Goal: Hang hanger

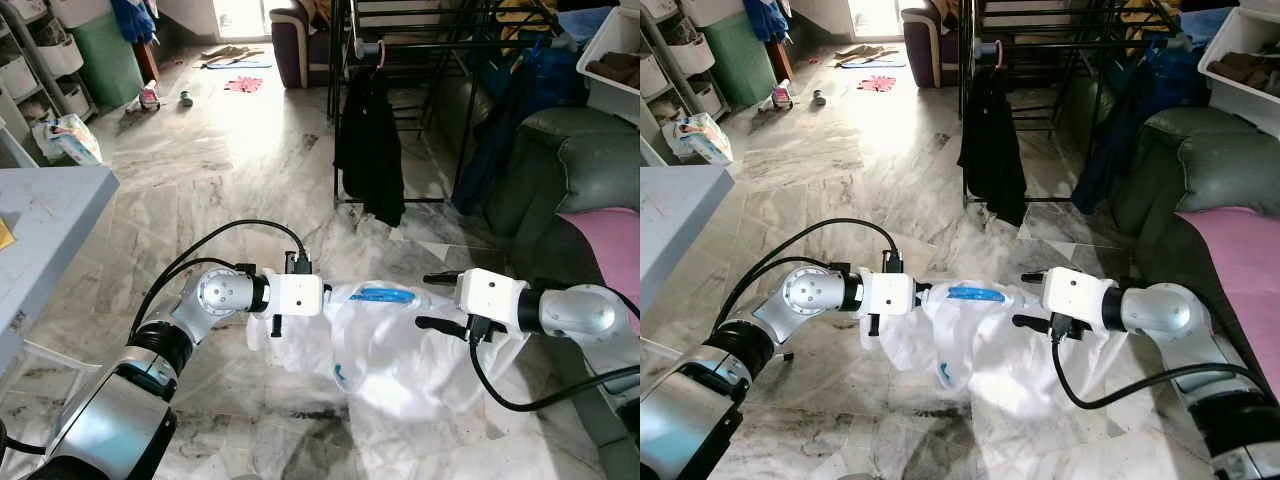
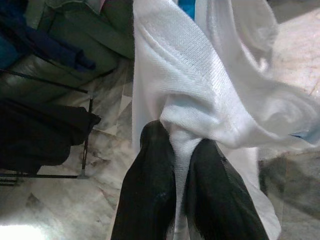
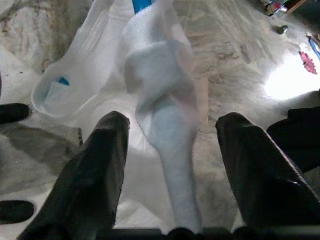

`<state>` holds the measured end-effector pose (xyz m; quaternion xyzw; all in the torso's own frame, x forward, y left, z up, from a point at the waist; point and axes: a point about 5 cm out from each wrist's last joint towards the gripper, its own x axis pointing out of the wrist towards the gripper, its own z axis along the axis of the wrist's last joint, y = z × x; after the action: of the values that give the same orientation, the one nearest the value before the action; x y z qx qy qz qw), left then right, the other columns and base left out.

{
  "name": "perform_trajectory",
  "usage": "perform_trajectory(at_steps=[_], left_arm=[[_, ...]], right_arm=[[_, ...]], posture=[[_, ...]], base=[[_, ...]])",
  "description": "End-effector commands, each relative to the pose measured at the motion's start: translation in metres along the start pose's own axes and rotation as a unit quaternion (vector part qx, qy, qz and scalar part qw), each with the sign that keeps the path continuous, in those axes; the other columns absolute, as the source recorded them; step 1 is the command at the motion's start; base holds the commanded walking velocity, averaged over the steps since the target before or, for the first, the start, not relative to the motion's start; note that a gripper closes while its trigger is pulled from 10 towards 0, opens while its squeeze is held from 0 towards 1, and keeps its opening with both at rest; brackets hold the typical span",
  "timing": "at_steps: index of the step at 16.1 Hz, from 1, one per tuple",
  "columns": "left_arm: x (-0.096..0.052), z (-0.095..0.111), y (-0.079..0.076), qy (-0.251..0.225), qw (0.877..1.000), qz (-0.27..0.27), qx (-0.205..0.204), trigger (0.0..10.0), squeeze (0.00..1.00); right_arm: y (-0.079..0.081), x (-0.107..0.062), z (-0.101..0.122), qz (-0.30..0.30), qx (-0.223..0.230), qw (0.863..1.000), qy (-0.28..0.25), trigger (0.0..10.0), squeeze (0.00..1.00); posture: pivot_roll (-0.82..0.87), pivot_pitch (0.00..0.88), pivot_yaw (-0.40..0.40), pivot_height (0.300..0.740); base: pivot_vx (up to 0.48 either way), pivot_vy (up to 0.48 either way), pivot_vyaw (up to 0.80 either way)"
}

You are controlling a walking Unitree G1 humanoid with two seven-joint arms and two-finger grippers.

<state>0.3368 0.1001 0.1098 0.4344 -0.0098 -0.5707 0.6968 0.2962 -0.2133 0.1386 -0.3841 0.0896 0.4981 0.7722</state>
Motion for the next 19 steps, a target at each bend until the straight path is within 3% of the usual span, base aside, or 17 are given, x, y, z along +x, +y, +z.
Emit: perform_trajectory(at_steps=[1, 6, 10, 19], left_arm=[[-0.001, 0.008, 0.009, -0.015, 0.999, 0.007, 0.028, 0.0, 0.00], [0.000, 0.010, 0.009, -0.020, 0.999, 0.007, 0.038, 0.0, 0.00], [0.003, 0.012, 0.010, -0.025, 0.999, 0.008, 0.042, 0.0, 0.00], [0.003, 0.013, 0.013, -0.017, 0.998, 0.019, 0.054, 0.0, 0.00]], right_arm=[[0.002, 0.004, 0.000, 0.024, -0.006, 1.000, 0.002, 0.0, 0.00], [0.012, 0.007, -0.014, 0.067, 0.023, 0.997, 0.028, 0.0, 0.00], [0.016, 0.008, -0.023, 0.064, 0.035, 0.997, 0.036, 0.0, 0.00], [0.016, 0.014, -0.020, 0.045, 0.037, 0.998, 0.017, 0.0, 0.00]], posture=[[-0.02, 0.016, 0.043, 0.740], [-0.02, 0.017, 0.042, 0.740], [-0.02, 0.018, 0.042, 0.740], [-0.02, 0.022, 0.044, 0.740]], base=[[0.000, 0.000, 0.00], [0.000, 0.000, 0.00], [0.000, 0.000, 0.00], [0.000, 0.000, 0.00]])
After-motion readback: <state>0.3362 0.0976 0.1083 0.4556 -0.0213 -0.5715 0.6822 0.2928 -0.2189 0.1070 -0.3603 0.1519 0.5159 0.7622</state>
